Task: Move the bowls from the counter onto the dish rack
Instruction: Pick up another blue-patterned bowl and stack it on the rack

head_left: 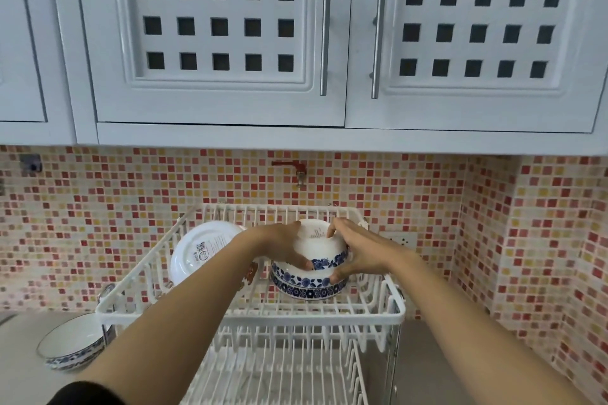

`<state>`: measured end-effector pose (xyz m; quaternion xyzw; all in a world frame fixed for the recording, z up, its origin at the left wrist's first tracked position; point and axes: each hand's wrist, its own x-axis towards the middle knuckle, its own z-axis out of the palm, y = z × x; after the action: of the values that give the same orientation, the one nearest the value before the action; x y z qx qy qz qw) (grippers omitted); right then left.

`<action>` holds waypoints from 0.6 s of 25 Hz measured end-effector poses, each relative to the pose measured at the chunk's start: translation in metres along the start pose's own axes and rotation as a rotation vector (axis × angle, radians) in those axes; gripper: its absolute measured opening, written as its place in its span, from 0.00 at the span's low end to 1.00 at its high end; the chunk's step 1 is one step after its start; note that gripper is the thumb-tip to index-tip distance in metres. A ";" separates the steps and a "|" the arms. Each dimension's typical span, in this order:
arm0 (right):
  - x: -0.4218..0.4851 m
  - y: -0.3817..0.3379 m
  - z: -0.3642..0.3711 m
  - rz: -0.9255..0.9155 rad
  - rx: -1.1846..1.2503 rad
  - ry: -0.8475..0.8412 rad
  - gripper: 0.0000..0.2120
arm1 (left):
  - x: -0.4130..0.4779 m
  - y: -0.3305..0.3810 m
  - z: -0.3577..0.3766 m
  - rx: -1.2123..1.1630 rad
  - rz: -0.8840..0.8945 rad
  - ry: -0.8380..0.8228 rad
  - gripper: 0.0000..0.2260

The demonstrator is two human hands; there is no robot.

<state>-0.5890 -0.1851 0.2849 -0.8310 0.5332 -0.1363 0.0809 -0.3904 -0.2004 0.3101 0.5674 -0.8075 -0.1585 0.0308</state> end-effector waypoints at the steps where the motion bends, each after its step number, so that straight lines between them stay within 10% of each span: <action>1: 0.000 0.000 0.000 0.004 -0.011 -0.009 0.33 | 0.000 0.001 0.001 0.012 -0.001 -0.005 0.40; 10: 0.000 -0.013 -0.002 0.124 -0.041 -0.033 0.38 | 0.001 0.003 -0.001 0.233 0.009 0.019 0.45; 15: -0.005 -0.050 -0.009 0.144 -0.166 0.011 0.44 | -0.034 -0.008 -0.015 0.160 0.210 0.240 0.30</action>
<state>-0.5502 -0.1591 0.3066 -0.7937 0.6013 -0.0900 0.0182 -0.3671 -0.1748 0.3267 0.4953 -0.8630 -0.0208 0.0979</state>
